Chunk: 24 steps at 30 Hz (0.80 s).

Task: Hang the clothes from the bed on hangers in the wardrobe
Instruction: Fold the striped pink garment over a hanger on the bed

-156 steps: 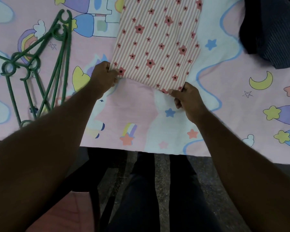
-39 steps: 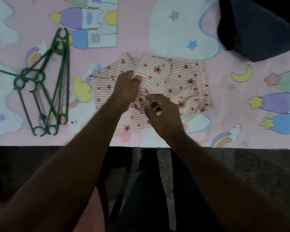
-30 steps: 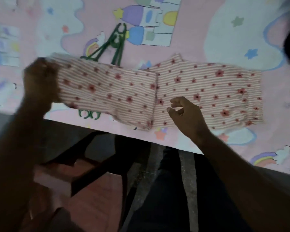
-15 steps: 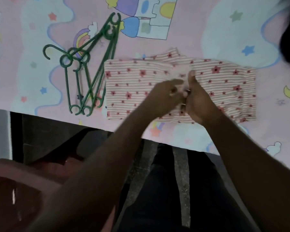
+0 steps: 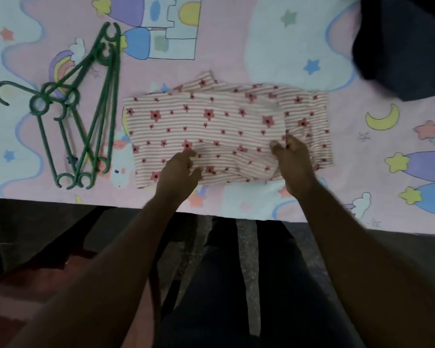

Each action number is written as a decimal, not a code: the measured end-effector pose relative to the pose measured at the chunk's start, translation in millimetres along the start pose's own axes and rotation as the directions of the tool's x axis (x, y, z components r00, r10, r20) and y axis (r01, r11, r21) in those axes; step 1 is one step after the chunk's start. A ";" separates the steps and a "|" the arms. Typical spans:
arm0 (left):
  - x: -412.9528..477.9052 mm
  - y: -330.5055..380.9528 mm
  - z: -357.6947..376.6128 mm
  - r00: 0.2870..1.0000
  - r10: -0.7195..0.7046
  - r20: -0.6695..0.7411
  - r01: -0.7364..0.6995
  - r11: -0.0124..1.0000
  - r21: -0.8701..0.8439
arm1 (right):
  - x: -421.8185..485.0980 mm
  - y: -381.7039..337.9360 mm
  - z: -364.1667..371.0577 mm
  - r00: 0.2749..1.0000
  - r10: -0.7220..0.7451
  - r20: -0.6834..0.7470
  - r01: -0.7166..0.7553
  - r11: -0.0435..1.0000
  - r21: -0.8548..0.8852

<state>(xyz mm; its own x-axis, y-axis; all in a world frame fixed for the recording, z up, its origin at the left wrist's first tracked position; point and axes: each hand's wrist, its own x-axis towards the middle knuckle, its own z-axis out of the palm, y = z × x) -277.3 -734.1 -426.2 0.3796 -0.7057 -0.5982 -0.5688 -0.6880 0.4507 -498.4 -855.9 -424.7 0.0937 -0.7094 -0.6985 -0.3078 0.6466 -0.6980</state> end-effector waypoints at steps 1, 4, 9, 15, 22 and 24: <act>-0.1 4.0 3.2 1.000 0.015 0.014 -0.015 1.000 0.003 | 1.9 7.0 -3.1 0.997 0.071 -0.007 -0.071 0.997 0.018; 3.9 16.1 12.2 0.997 0.075 0.014 -0.075 0.997 0.005 | 9.0 6.8 -4.2 0.994 0.095 -0.048 -0.092 0.995 0.049; 11.7 32.7 23.5 0.983 0.171 0.069 -0.180 0.969 0.169 | 13.3 -1.5 -6.2 0.989 0.132 0.069 -0.135 0.990 0.044; 1.0 63.1 40.2 0.914 0.407 0.007 -0.377 0.839 0.393 | 9.4 -25.8 -5.8 0.986 0.083 0.145 -0.100 0.988 0.120; -5.6 90.1 53.0 0.840 0.501 -0.209 -0.427 0.847 0.316 | 8.1 -48.7 -23.5 0.961 0.161 0.227 -0.205 0.961 0.184; -5.7 94.4 54.7 0.805 0.543 -0.240 -0.473 0.831 0.292 | 12.0 -57.4 -29.0 0.962 0.155 0.223 -0.193 0.968 0.159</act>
<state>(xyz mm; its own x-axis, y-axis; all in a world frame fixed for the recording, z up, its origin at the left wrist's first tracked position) -373.0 -785.8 -416.5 0.1721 -0.9820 -0.0780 -0.8653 -0.1885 0.4645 -507.2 -909.6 -388.4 0.2536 -0.5196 -0.8159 -0.1651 0.8078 -0.5658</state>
